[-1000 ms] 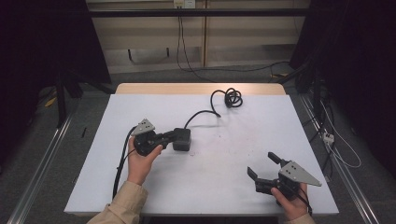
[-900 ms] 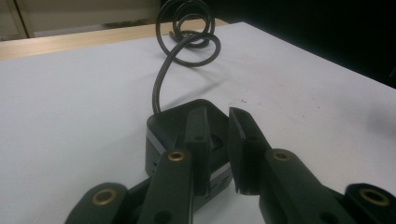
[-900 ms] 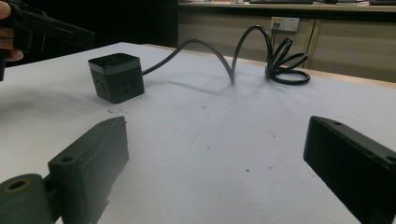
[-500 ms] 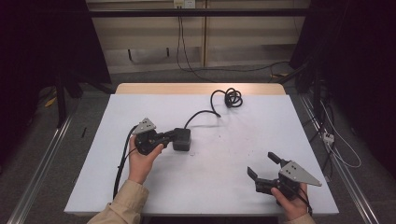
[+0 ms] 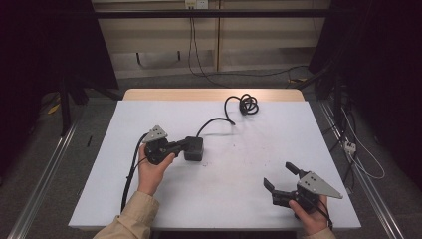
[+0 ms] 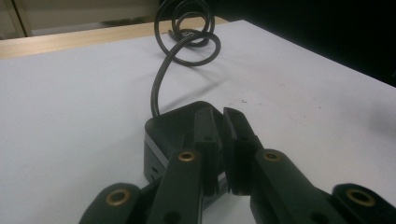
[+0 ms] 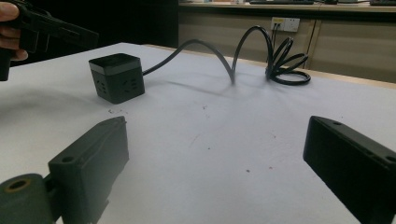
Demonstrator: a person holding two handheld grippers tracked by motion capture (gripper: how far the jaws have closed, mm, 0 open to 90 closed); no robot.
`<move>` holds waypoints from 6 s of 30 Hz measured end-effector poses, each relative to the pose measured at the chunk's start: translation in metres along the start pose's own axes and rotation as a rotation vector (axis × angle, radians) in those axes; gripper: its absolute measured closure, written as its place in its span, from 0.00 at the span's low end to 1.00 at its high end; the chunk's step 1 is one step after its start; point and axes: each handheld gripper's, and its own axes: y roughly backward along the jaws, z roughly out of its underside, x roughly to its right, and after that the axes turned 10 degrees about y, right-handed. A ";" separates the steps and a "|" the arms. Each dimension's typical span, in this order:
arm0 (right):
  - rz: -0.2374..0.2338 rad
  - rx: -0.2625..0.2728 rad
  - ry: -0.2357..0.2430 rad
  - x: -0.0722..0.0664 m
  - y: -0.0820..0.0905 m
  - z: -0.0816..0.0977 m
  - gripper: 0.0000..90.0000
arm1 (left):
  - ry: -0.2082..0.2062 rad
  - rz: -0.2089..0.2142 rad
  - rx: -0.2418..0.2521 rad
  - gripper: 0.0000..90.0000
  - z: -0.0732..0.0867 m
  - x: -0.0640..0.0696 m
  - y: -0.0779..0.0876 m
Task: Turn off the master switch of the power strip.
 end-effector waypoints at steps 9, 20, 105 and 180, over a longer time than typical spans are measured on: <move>-0.001 0.001 -0.002 0.000 0.000 0.000 0.07 | -0.007 0.002 -0.008 0.95 -0.003 0.002 -0.003; 0.001 0.002 -0.002 0.000 0.000 0.000 0.07 | -0.006 0.006 -0.022 1.00 -0.005 0.003 -0.006; -0.007 0.009 0.015 0.000 0.000 -0.001 0.06 | -0.049 -0.051 -0.106 1.00 -0.006 0.006 -0.024; -0.004 0.010 0.019 -0.002 0.002 -0.002 0.06 | -0.088 -0.072 -0.089 1.00 -0.001 0.010 -0.023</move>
